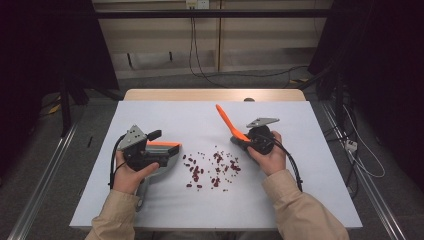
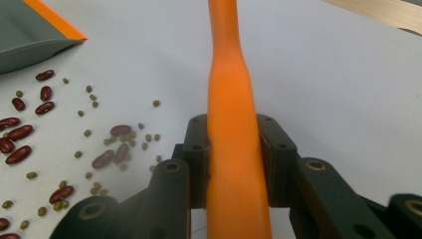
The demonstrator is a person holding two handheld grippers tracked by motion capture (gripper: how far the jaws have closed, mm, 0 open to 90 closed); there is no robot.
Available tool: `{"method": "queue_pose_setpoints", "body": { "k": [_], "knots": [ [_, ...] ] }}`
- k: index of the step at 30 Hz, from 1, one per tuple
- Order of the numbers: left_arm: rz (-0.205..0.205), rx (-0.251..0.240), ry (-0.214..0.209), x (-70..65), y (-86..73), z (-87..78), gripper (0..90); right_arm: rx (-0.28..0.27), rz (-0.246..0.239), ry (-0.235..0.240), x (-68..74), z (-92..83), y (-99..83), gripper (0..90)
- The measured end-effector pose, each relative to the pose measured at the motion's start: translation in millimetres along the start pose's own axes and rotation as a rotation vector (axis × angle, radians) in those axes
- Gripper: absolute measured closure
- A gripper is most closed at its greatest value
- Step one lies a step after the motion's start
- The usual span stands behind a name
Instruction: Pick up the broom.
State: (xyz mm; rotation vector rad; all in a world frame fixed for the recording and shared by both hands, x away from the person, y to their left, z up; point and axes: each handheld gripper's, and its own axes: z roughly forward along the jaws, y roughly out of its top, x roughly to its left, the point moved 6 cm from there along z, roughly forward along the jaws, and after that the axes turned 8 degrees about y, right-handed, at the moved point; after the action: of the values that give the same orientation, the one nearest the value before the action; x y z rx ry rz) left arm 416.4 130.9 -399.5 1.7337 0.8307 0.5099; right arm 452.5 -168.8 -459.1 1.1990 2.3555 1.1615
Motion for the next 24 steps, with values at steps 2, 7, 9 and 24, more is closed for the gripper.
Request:
{"method": "queue_pose_setpoints", "body": {
  "k": [2, 7, 9, 24],
  "knots": [
    [0.001, -0.005, -0.002, -0.1, 0.4, -0.4, 12.1, 0.008, -0.025, -0.004, 7.6, 2.4, 0.7, 70.1],
    [0.002, -0.007, 0.000, 0.3, 0.8, -1.6, 12.0, 0.009, -0.040, -0.002, 21.2, 6.4, 0.9, 70.0],
    [0.006, -0.008, 0.002, 0.9, 1.3, -2.6, 11.9, 0.002, -0.044, 0.000, 26.5, 7.7, 1.0, 70.0],
    [0.001, 0.004, 0.001, 5.9, -4.2, -8.5, 9.5, -0.030, -0.058, 0.028, 55.7, 14.8, 0.3, 69.6]
  ]
}}
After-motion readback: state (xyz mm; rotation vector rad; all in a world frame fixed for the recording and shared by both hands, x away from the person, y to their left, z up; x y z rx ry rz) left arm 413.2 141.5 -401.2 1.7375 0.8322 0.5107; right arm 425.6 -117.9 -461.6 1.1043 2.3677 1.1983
